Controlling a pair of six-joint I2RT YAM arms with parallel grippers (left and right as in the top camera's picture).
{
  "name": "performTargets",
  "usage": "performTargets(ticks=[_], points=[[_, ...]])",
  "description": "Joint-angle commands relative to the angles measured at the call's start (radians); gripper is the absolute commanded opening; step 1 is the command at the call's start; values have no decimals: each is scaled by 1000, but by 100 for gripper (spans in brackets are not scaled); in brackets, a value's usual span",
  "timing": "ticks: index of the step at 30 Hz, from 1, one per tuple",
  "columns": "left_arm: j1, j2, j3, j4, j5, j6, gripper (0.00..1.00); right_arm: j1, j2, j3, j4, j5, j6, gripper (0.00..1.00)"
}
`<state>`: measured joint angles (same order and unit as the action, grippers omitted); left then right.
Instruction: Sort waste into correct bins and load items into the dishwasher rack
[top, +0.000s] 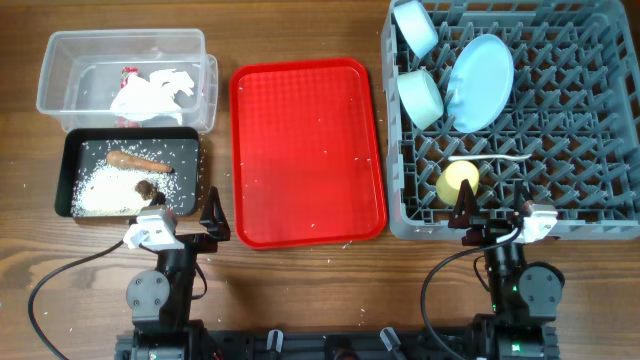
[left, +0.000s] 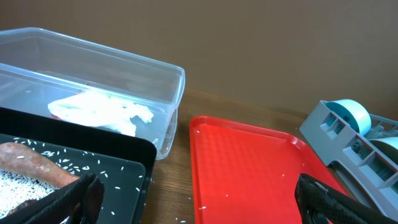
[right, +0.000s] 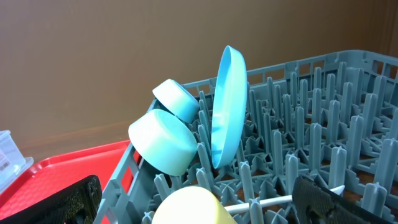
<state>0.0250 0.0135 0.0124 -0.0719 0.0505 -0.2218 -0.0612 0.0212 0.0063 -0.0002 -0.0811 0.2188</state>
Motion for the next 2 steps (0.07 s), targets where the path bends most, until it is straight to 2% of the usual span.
performTargets(ticks=[1, 2], points=[[-6, -11, -6, -3, 5, 5, 100, 6, 2, -1, 2, 13, -9, 100], [-6, -11, -6, -3, 5, 5, 100, 6, 2, -1, 2, 14, -8, 100]])
